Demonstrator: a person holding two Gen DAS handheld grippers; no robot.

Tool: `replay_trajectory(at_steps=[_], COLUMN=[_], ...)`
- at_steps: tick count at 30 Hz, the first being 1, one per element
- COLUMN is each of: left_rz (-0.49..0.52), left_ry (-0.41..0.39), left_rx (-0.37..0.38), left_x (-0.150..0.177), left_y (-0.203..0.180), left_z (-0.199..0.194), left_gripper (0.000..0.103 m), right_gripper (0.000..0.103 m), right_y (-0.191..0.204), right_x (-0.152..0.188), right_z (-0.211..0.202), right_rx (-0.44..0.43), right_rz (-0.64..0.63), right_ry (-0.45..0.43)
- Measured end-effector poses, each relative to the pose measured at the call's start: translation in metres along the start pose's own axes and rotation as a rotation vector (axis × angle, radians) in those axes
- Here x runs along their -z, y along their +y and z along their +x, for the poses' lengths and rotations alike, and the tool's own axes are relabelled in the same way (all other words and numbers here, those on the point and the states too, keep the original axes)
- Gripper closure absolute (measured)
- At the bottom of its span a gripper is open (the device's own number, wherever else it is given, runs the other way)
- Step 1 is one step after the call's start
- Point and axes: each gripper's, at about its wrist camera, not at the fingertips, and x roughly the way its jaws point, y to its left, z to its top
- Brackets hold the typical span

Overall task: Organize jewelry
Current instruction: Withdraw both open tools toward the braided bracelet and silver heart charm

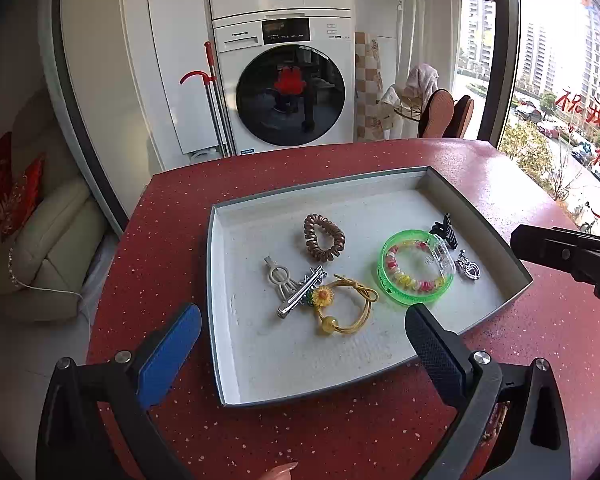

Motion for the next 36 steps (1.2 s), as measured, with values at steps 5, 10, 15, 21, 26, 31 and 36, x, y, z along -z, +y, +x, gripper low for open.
replay_trajectory(at_steps=[5, 10, 15, 21, 26, 31, 36], left_rz=[-0.008, -0.008, 0.004, 0.024, 0.049, 0.086, 0.151], left_ry=[-0.003, 0.006, 0.011, 0.005, 0.011, 0.027, 0.046], left_rx=[-0.002, 0.021, 0.048, 0.049, 0.072, 0.130, 0.182], left_x=[0.009, 0.020, 0.038, 0.066, 0.087, 0.108, 0.129], left_y=[0.001, -0.001, -0.005, -0.011, -0.022, -0.039, -0.063], left_z=[-0.014, -0.027, -0.042, -0.061, -0.070, -0.079, -0.086], left_gripper=[0.000, 0.000, 0.000, 0.000, 0.000, 0.000, 0.000], right_gripper=[0.011, 0.011, 0.011, 0.011, 0.011, 0.011, 0.011], right_y=[0.001, 0.003, 0.005, -0.001, -0.009, -0.018, -0.028], right_x=[0.009, 0.020, 0.039, 0.061, 0.080, 0.100, 0.115], right_z=[-0.013, -0.020, -0.034, -0.047, -0.052, -0.050, -0.043], right_rx=[-0.031, -0.049, -0.051, -0.054, -0.038, -0.017, 0.009], right_rz=[0.008, 0.001, -0.024, -0.029, -0.030, -0.016, 0.009], right_ry=[-0.023, 0.041, 0.059, 0.083, 0.114, 0.152, 0.189])
